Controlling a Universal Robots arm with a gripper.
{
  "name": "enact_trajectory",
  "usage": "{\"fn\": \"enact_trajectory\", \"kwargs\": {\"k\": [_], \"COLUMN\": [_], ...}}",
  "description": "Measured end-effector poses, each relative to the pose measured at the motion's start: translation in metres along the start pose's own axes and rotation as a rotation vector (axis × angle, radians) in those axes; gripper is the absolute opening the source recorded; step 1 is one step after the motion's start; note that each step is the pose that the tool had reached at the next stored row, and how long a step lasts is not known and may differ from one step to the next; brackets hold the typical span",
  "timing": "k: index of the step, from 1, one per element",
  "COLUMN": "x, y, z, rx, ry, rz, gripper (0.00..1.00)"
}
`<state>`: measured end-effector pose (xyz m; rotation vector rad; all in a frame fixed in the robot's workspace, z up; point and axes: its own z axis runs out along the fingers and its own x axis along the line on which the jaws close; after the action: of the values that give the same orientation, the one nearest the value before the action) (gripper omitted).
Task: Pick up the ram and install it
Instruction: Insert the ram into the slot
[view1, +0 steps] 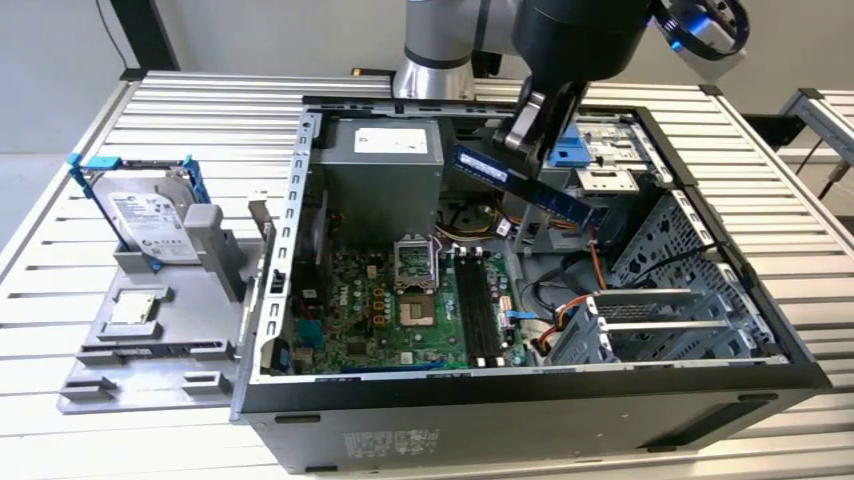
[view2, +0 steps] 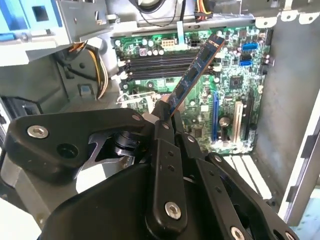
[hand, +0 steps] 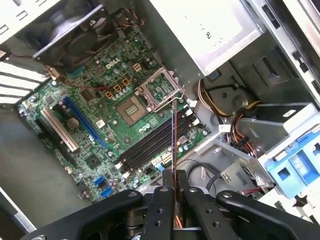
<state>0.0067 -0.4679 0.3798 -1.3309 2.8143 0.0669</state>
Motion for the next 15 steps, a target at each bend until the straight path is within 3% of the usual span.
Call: {"fn": "enact_trajectory", "kwargs": {"k": [15], "x": [0.0], "y": [0.0], "z": [0.0001], "rx": [0.0103], "ry": [-0.0065], "rz": [0.237], "gripper": [0.0]}}
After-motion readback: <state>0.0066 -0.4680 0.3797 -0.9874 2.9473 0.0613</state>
